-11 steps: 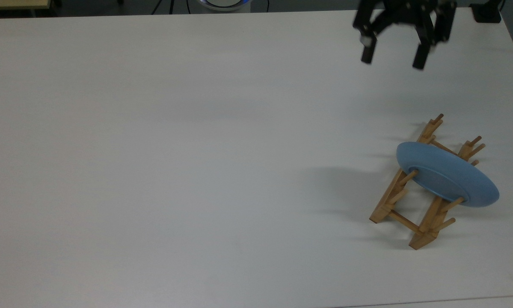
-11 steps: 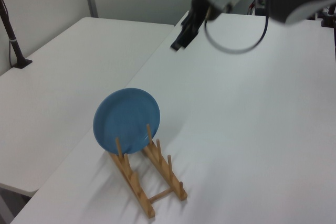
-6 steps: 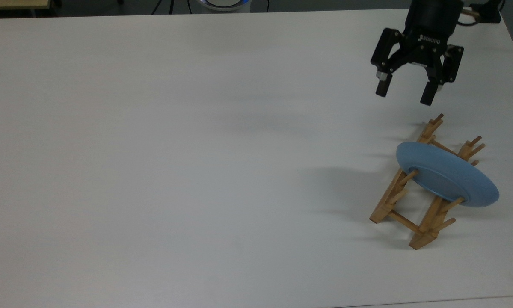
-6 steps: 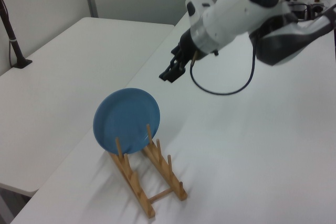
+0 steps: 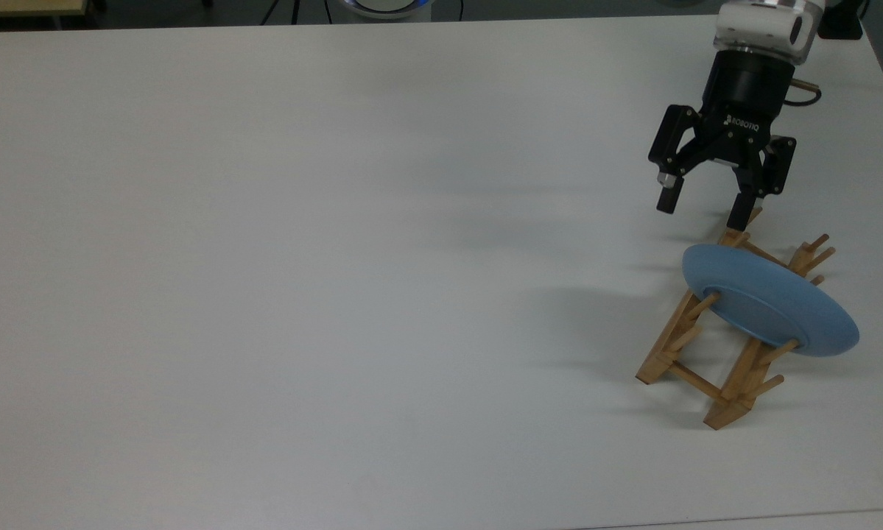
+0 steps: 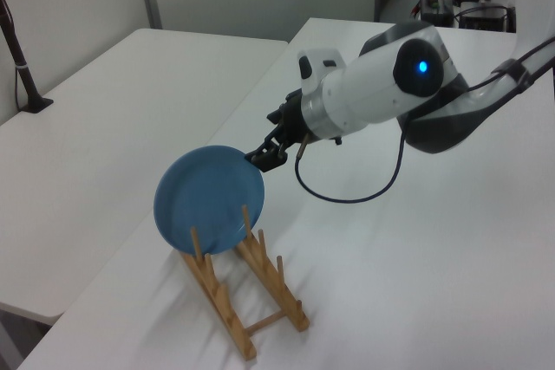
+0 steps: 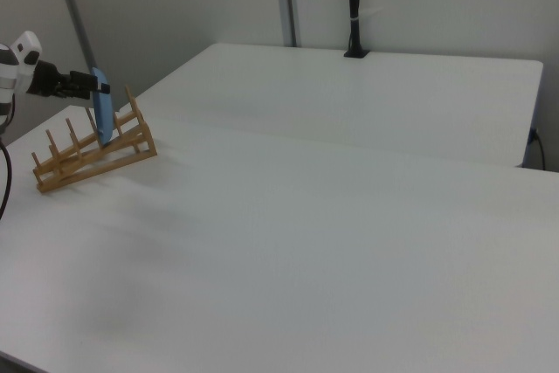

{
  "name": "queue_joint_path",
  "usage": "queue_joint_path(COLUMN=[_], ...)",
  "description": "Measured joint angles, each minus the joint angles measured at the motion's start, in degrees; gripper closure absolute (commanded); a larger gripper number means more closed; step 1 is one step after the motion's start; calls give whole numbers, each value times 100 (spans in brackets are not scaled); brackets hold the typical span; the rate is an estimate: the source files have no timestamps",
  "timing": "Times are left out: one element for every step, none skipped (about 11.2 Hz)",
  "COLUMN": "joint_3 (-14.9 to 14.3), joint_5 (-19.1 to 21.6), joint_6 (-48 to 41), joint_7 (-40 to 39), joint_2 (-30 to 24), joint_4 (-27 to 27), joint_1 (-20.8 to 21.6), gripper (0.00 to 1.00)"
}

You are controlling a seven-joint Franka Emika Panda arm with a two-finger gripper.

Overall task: Pick plate from plate rack
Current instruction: 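Move the open gripper down toward the rim of the blue plate, then close the gripper on the blue plate's rim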

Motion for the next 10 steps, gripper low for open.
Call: queue_joint_path(joint_3=[0, 0, 0, 0, 0, 0, 0, -1, -1, -2], joint_5=[-55, -71, -125, -162, -191, -215, -235, -237, -237, -247], joint_6=[1, 1, 1, 1, 1, 1, 1, 1, 1, 1], joint_7=[68, 76, 84, 89, 105, 117, 137, 146, 173, 199], joint_2=[108, 172, 234, 267, 316, 353, 393, 417, 446, 464], joint_4=[111, 190, 250, 266, 270, 271, 276, 284, 298, 310], joint_1=[19, 37, 68, 89, 105, 113, 114, 114, 114, 114], gripper=[7, 11, 14, 20, 24, 35, 45, 61, 62, 72])
